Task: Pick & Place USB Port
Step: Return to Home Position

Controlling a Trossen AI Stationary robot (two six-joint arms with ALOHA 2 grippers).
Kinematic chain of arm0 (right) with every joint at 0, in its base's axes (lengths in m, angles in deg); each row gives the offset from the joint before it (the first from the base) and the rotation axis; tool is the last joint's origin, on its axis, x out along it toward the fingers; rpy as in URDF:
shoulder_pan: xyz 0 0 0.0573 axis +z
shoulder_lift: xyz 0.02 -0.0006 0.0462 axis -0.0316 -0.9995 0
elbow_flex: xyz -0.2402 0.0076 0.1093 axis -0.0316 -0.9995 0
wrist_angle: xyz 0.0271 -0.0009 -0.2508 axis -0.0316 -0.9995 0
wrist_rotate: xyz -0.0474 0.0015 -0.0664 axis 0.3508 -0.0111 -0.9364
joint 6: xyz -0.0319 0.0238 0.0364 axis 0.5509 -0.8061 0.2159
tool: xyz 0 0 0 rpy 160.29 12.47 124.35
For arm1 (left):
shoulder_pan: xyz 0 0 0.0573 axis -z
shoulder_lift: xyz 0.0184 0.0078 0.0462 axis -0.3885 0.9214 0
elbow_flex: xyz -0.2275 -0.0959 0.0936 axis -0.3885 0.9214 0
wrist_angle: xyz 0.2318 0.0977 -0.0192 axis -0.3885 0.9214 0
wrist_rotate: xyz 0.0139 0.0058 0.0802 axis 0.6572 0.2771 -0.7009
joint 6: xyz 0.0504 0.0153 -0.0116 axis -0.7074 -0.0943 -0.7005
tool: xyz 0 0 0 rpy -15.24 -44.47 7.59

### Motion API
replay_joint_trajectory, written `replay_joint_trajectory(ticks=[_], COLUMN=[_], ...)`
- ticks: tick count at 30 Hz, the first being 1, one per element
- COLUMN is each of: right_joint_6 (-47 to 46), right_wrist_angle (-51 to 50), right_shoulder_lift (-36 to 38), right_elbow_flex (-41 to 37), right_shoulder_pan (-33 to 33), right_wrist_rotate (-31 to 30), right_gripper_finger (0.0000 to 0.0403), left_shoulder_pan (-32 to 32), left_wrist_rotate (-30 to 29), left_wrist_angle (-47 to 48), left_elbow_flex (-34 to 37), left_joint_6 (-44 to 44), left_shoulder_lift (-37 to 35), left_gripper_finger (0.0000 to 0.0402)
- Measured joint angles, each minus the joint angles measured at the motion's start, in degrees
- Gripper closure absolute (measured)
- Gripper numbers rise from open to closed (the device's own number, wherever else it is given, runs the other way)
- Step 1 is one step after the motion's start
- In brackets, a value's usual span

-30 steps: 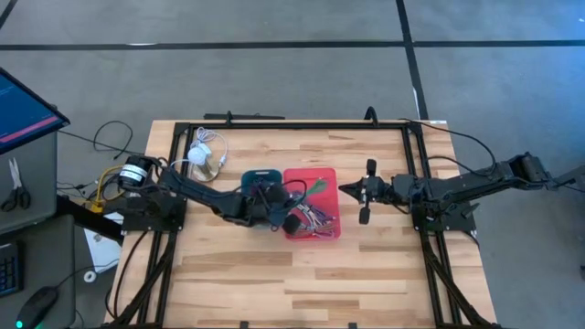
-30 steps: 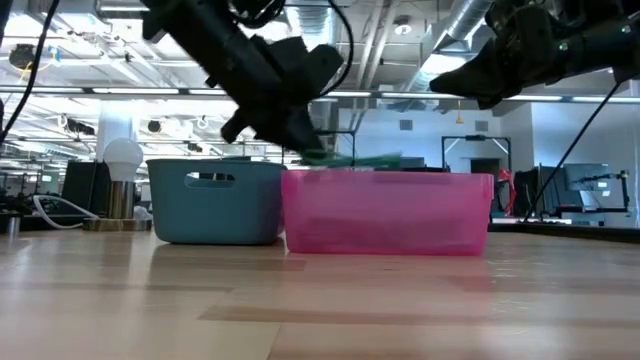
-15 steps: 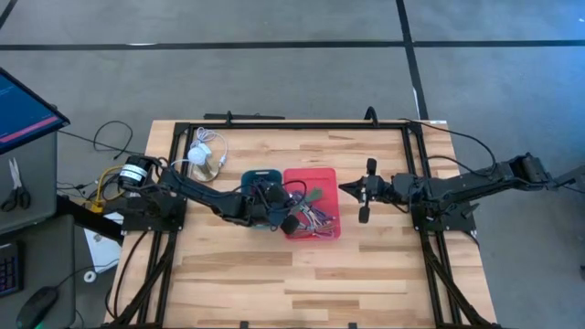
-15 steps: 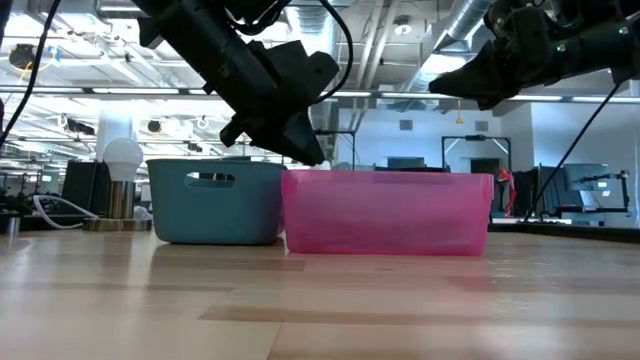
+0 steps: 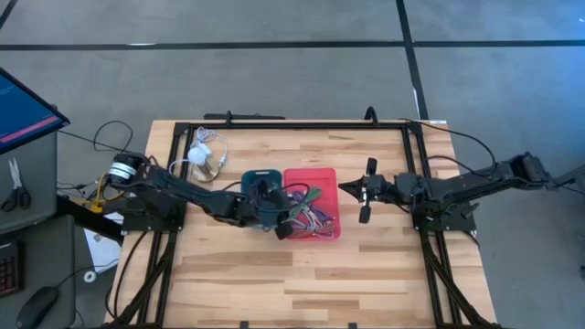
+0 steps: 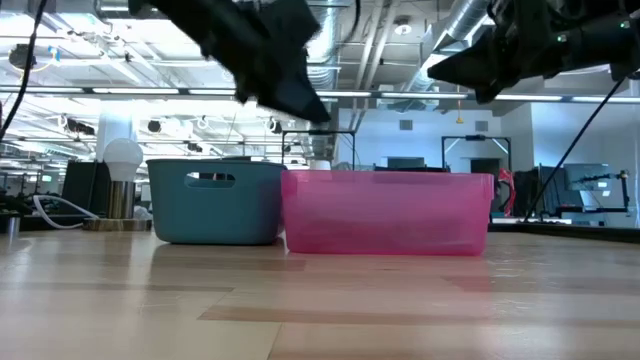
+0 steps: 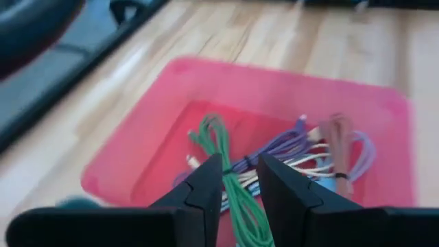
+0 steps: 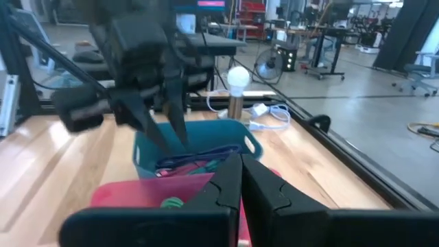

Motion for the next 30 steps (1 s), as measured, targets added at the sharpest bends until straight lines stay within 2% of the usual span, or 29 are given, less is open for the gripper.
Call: replay_joint_trajectory(ticks=[7, 14, 17, 20, 23, 25, 30], right_joint_6=[0.04, 0.65, 1.71, 7.94, 12.04, 13.93, 21.06], right_wrist_angle=[0.79, 0.82, 0.86, 0.86, 1.05, 1.14, 1.86], right_shoulder_lift=[0.00, 0.00, 0.02, 0.02, 0.02, 0.14, 2.16], right_elbow_flex=[0.00, 0.00, 0.00, 0.00, 0.00, 0.00, 0.01], right_shoulder_pan=[2.58, 3.79, 3.60, 3.16, 2.92, 3.07, 4.13], right_wrist_rotate=[0.02, 0.02, 0.00, -1.21, -5.46, -8.91, -17.75], right_gripper_finger=[0.0400, 0.0400, 0.0400, 0.0400, 0.0400, 0.0400, 0.0400], left_shoulder_pan=[4.98, 11.64, 14.40, 16.61, 18.30, 19.02, 20.82], left_wrist_rotate=[-0.02, -0.23, -4.69, -13.30, -21.63, -23.83, -23.93], left_wrist_angle=[0.11, 2.92, 9.37, 16.07, 17.39, 17.51, 17.60], left_elbow_flex=[0.00, 0.00, 0.00, 1.01, 4.84, 7.58, 14.25], left_joint_6=[-12.45, -19.25, -20.96, -20.58, -20.39, -20.16, -18.95], left_shoulder_lift=[-9.75, -20.84, -25.57, -30.27, -35.38, -39.01, -46.06], left_gripper_finger=[0.0308, 0.0308, 0.0308, 0.0308, 0.0308, 0.0308, 0.0308])
